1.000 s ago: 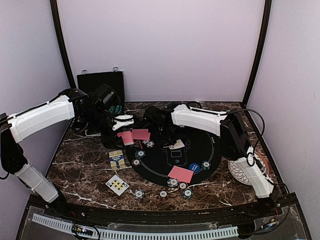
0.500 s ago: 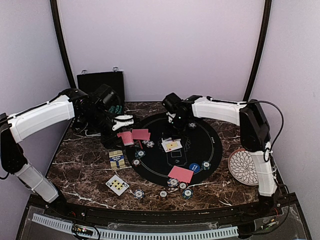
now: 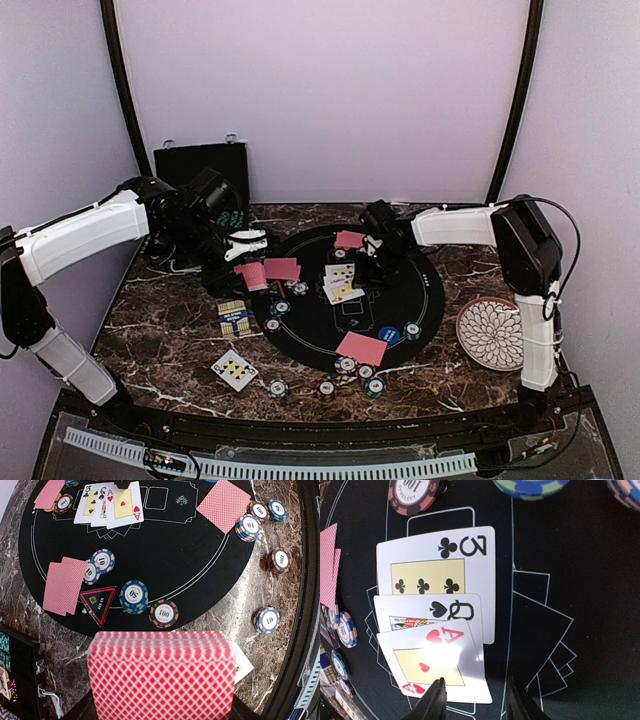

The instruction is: Distribute texas hold em gaming equipment

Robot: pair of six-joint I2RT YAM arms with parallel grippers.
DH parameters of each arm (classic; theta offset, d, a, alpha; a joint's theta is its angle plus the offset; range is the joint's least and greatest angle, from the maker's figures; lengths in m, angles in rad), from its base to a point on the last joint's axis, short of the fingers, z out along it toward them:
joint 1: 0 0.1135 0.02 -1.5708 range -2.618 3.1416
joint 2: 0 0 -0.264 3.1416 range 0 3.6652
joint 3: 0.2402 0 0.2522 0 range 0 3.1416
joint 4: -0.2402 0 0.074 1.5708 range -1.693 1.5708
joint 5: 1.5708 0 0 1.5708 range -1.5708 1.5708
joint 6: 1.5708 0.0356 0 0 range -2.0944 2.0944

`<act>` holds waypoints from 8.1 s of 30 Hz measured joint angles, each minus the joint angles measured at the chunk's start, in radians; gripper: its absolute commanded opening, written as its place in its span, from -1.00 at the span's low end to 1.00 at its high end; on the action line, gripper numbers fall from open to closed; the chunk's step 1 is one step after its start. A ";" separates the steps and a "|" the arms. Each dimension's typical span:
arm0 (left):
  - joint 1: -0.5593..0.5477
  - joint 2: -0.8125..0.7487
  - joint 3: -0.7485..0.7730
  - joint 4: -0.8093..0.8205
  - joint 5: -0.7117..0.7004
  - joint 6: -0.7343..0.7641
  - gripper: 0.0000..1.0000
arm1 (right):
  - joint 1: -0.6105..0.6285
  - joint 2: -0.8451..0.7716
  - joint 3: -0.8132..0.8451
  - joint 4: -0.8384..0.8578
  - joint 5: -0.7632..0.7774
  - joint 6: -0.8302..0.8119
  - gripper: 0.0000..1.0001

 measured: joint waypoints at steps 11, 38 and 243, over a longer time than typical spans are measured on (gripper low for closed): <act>0.000 0.000 0.000 0.000 -0.003 0.000 -1.00 | -0.024 -0.038 -0.133 0.187 -0.096 0.039 -0.26; 0.000 0.000 0.005 -0.002 -0.008 0.000 -1.00 | 0.021 -0.139 -0.335 0.373 -0.141 0.115 -0.18; 0.000 0.022 0.042 -0.001 0.063 0.008 -1.00 | 0.200 -0.244 -0.225 0.734 -0.513 0.327 0.48</act>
